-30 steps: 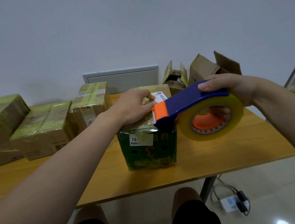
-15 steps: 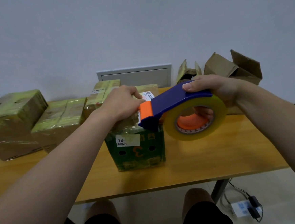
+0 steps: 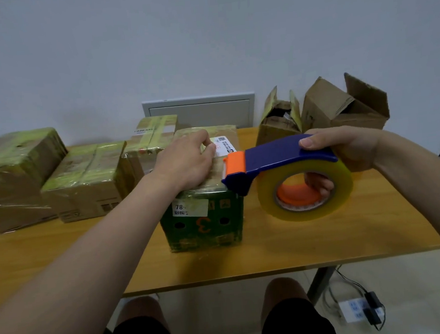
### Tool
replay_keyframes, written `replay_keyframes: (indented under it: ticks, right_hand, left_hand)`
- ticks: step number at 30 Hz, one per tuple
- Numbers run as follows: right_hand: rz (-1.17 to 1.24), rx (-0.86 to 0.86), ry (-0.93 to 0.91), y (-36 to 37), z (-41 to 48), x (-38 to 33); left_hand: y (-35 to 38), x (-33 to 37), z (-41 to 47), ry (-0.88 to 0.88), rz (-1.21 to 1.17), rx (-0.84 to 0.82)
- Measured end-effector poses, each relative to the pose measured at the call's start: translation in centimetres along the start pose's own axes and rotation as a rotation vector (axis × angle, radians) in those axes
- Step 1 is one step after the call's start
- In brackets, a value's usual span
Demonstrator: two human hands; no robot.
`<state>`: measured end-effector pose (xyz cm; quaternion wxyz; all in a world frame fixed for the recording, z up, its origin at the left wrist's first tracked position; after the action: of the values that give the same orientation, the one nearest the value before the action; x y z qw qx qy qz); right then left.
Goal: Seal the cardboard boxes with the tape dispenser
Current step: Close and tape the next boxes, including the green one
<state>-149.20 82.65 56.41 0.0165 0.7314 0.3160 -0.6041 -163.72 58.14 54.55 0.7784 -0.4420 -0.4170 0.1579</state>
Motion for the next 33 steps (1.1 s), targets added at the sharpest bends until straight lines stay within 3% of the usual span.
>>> replay_keyframes:
  ticks: [3, 7, 12, 22, 25, 28, 31, 33]
  right_hand:
    - [0.034, 0.13, 0.092, -1.8, -3.1, 0.8]
    - [-0.099, 0.259, 0.115, -2.6, -4.7, 0.2]
    - [-0.154, 0.158, 0.113, -1.3, -3.4, -2.2]
    - [-0.408, 0.141, 0.288, 0.2, -1.7, -8.5]
    - [-0.543, 0.242, 0.399, 1.1, -1.1, -10.6]
    - [-0.921, 0.256, 0.57, 2.7, 1.9, -10.6]
    - [-0.97, 0.187, 0.638, 4.6, 4.2, -8.4]
    - [-0.897, 0.218, 0.605, 4.4, 3.8, -7.8]
  left_hand:
    - [-0.1, -0.2, 0.0, -0.017, -0.011, -0.002]
    - [0.3, 0.8, 0.0, 0.025, 0.056, -0.018]
    - [-0.1, 0.3, -0.6, 0.034, 0.009, -0.05]
    - [0.6, 0.7, -0.6, 0.027, 0.101, -0.155]
    - [0.7, 0.9, -0.5, 0.02, 0.114, -0.154]
    - [1.0, 1.3, -0.4, 0.019, 0.129, -0.165]
    - [0.5, 0.8, -0.7, 0.051, 0.067, -0.097]
    - [-0.4, 0.7, -1.2, 0.143, 0.048, 0.067]
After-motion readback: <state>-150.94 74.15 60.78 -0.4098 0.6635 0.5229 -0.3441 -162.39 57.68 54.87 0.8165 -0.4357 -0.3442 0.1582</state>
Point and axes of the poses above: each hand's wrist, its own z-axis towards the middle knuckle, its own y-axis out of the palm, x = y × z, the point moved 3 cm from there along z, towards the middle knuckle, and after that the axes turned 9 degrees about -z, right-handed, at the moved point
